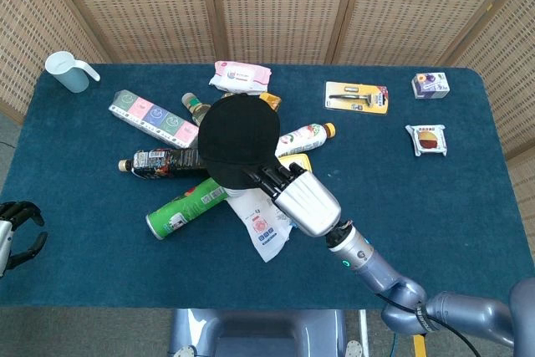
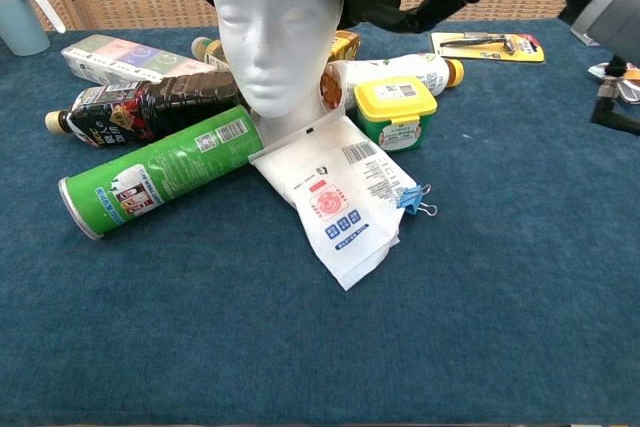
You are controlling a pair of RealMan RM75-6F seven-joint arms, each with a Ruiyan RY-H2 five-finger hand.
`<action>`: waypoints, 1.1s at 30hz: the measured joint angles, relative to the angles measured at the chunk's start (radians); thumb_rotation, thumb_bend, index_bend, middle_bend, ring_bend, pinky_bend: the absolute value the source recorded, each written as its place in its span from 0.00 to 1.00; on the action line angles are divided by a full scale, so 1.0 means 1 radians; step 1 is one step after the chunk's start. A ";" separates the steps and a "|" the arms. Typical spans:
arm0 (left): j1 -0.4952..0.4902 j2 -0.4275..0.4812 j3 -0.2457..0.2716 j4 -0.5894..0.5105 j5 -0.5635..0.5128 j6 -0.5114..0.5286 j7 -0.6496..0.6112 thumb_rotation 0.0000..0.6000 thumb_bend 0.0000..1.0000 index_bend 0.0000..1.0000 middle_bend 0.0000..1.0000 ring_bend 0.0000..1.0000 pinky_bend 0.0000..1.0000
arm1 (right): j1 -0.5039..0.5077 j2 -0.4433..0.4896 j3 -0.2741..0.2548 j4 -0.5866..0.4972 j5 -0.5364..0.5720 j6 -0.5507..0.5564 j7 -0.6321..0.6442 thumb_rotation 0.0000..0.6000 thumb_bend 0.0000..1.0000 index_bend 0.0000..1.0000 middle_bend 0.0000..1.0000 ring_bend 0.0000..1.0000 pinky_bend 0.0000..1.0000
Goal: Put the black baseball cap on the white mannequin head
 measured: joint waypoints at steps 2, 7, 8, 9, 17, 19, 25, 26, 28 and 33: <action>-0.001 0.000 -0.003 -0.003 -0.005 0.000 0.004 1.00 0.32 0.50 0.40 0.32 0.31 | -0.016 0.021 -0.007 -0.008 -0.001 0.003 0.003 1.00 0.33 0.11 0.33 0.47 0.59; -0.003 0.002 -0.012 -0.008 -0.024 -0.005 0.017 1.00 0.32 0.50 0.40 0.32 0.31 | -0.056 0.071 -0.017 -0.021 0.012 0.010 0.014 1.00 0.33 0.11 0.33 0.47 0.59; -0.003 0.003 -0.013 -0.009 -0.028 -0.007 0.018 1.00 0.32 0.50 0.40 0.32 0.31 | -0.066 0.082 -0.018 -0.024 0.020 0.011 0.021 1.00 0.33 0.11 0.33 0.47 0.59; -0.003 0.004 -0.015 -0.009 -0.032 -0.008 0.019 1.00 0.32 0.50 0.40 0.32 0.31 | -0.072 0.090 -0.019 -0.026 0.028 0.011 0.026 1.00 0.34 0.12 0.33 0.46 0.59; -0.003 0.006 -0.019 -0.008 -0.059 -0.024 0.028 1.00 0.32 0.50 0.40 0.31 0.31 | -0.120 0.137 -0.013 -0.023 0.089 0.009 0.058 1.00 0.40 0.16 0.35 0.48 0.60; 0.000 0.005 -0.019 -0.007 -0.075 -0.028 0.033 1.00 0.32 0.50 0.40 0.31 0.31 | -0.144 0.156 -0.019 -0.019 0.111 0.010 0.057 1.00 0.44 0.22 0.38 0.51 0.62; 0.012 0.003 -0.014 -0.004 -0.130 -0.058 0.049 1.00 0.32 0.50 0.40 0.31 0.31 | -0.221 0.196 -0.030 -0.019 0.201 0.017 0.066 1.00 0.52 0.51 0.60 0.68 0.72; 0.014 0.003 -0.013 -0.004 -0.138 -0.063 0.053 1.00 0.32 0.50 0.40 0.31 0.31 | -0.235 0.201 -0.032 -0.019 0.216 0.021 0.068 1.00 0.52 0.54 0.62 0.70 0.75; 0.020 -0.001 -0.012 0.000 -0.153 -0.067 0.060 1.00 0.32 0.50 0.40 0.31 0.31 | -0.261 0.210 -0.035 -0.020 0.247 0.028 0.066 1.00 0.52 0.61 0.66 0.76 0.81; 0.035 -0.029 -0.011 0.039 -0.140 -0.032 0.052 1.00 0.33 0.55 0.40 0.31 0.34 | -0.340 0.238 -0.046 -0.041 0.358 0.042 0.044 1.00 0.54 0.68 0.74 0.86 0.90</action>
